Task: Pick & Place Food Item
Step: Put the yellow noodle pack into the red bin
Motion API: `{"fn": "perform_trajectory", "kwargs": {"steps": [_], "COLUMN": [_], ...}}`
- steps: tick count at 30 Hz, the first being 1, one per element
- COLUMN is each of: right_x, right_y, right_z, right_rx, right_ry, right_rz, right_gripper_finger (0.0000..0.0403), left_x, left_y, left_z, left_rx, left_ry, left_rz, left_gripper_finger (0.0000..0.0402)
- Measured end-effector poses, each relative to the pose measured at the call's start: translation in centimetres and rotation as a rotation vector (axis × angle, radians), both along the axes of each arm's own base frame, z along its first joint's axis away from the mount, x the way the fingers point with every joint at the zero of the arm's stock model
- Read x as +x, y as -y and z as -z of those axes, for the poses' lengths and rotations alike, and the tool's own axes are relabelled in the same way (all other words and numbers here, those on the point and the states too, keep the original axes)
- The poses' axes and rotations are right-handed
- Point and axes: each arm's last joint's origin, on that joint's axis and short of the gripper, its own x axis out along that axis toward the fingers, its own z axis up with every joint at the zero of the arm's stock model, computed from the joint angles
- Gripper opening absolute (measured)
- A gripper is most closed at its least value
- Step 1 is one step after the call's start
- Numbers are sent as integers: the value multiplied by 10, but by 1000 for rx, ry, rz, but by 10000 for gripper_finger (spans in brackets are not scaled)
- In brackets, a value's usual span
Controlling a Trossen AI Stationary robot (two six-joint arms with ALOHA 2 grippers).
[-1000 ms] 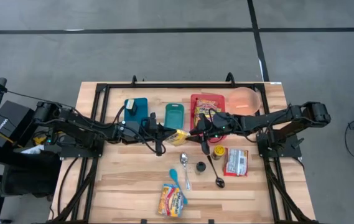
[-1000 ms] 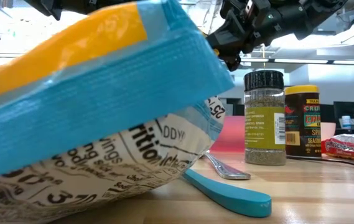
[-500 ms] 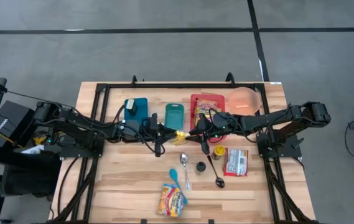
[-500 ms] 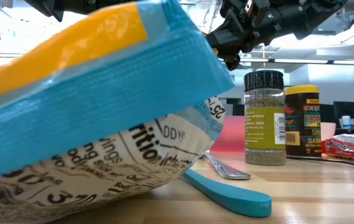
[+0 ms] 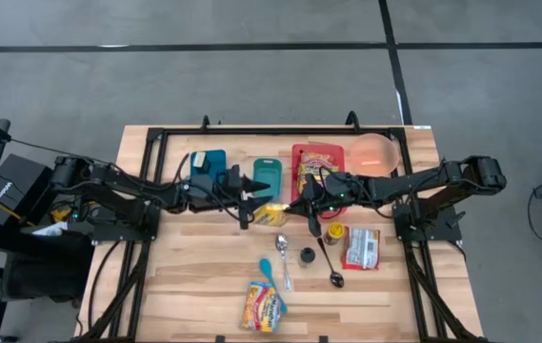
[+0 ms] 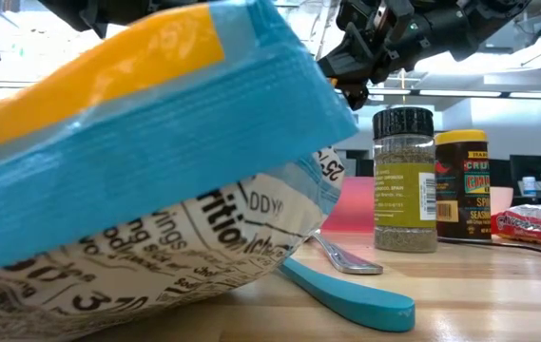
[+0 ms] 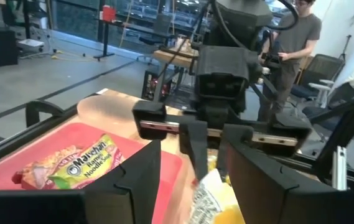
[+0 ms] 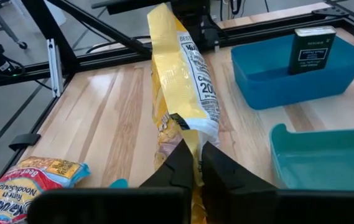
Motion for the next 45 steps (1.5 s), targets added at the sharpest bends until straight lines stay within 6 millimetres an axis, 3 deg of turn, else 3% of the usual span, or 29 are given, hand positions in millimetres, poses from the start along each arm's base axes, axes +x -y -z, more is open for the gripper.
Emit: {"fn": "perform_trajectory", "kwargs": {"steps": [11,23,36,45], "right_x": [0,-7,-50,-77], "right_y": [5,29,45,51], "right_z": [0,-3,-35,-45], "right_rx": [-4,-6,-43,-4], "right_ry": [0,-25,-70,-79], "right_rz": [14,97,244,384], "right_gripper_finger": [4,3,1,0], "left_x": [-24,-35,-37,-37], "left_y": [-5,0,12,13], "left_z": [-26,-18,-15,-15], "left_rx": [7,-9,-3,-3], "left_ry": [20,-139,-173,-172], "left_rz": [-14,6,54,57], "left_gripper_finger": [164,147,140,140]}}
